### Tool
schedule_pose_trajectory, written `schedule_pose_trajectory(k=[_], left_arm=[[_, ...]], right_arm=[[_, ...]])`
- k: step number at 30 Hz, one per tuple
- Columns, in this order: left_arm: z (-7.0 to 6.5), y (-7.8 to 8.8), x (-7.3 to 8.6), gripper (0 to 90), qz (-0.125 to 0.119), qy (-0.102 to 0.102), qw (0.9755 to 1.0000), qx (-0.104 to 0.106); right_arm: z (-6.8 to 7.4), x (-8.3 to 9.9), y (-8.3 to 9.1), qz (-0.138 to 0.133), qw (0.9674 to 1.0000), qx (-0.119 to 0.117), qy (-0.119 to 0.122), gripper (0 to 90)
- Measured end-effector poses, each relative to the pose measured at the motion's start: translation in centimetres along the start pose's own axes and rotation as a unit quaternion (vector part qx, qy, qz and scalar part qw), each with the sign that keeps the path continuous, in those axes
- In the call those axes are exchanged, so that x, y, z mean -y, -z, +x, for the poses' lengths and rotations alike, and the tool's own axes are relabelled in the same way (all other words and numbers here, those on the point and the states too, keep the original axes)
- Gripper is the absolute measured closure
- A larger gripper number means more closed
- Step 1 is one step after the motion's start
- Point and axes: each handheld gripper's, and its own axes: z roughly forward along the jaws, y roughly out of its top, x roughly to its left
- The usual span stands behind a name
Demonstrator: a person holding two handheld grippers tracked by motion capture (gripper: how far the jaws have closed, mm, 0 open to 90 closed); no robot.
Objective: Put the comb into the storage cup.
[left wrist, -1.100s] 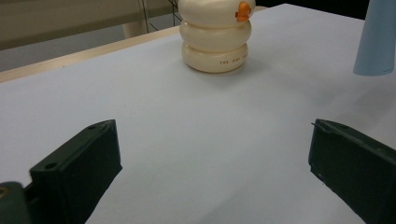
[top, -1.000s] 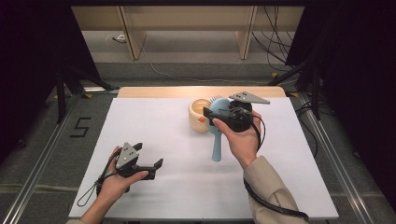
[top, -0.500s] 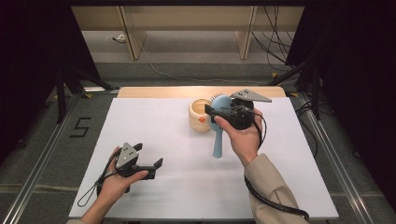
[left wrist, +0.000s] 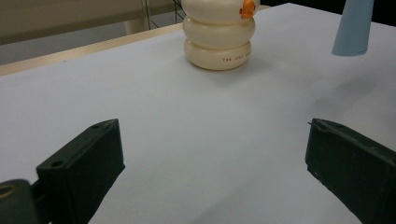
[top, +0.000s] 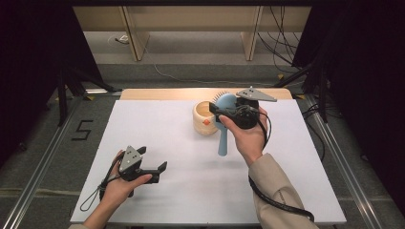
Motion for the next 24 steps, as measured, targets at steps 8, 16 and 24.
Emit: schedule_pose_trajectory(k=[8, 16, 24], left_arm=[[0.0, 0.0, 0.0, 3.8, -0.001, 0.001, 1.0000, -0.001], [0.0, 0.0, 0.0, 4.2, 0.000, 0.002, 1.0000, 0.000], [0.0, -0.1, 0.0, 4.2, 0.000, 0.003, 1.0000, 0.000]], right_arm=[[-0.2, -0.4, -0.2, -0.010, 0.9999, 0.002, 0.009, 21.4], [-0.3, -1.3, -0.4, -0.026, 0.9996, 0.004, 0.009, 21.4], [-0.4, -1.8, -0.6, -0.036, 0.9993, 0.006, 0.011, 21.4]])
